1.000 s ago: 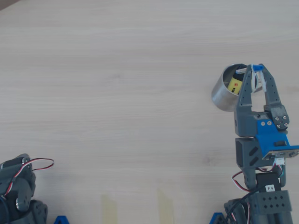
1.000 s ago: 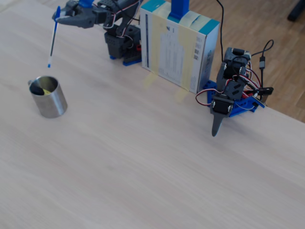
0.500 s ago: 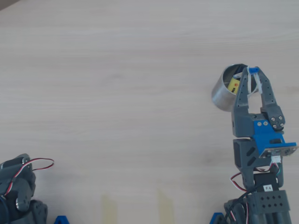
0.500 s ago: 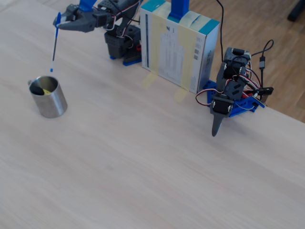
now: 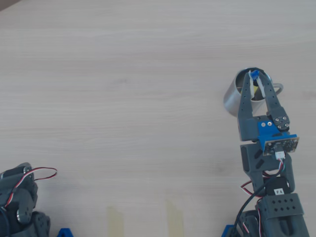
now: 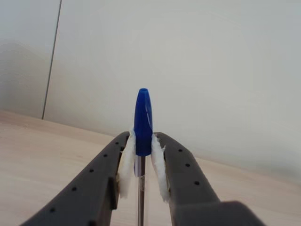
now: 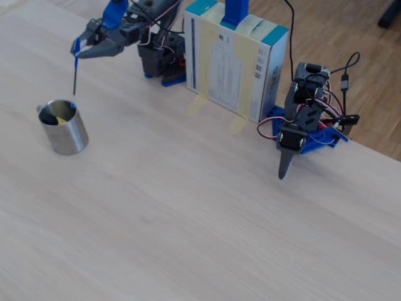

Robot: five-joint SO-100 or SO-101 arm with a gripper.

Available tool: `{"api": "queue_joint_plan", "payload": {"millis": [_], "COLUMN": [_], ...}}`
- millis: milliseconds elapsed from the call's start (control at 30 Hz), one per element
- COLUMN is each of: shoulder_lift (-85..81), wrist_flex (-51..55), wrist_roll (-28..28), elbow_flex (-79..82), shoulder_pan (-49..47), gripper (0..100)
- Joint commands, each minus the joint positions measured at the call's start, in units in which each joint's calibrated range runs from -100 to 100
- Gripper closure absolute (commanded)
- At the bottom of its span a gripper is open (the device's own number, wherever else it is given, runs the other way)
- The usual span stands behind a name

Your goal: Grab the blue pen and put it in the silver cup.

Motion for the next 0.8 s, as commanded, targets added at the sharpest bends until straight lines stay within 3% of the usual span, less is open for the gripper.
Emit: {"api": "queue_joint_plan", "payload": {"millis": [0, 767], "shoulder_lift": [1.54, 16.50], "wrist_flex": [-0.73, -0.81], "wrist_roll": [0.43, 0.54], "elbow_flex": [-3.29, -15.17], "shoulder_pan": [-0.32, -2.24], "gripper": [98, 98]}}
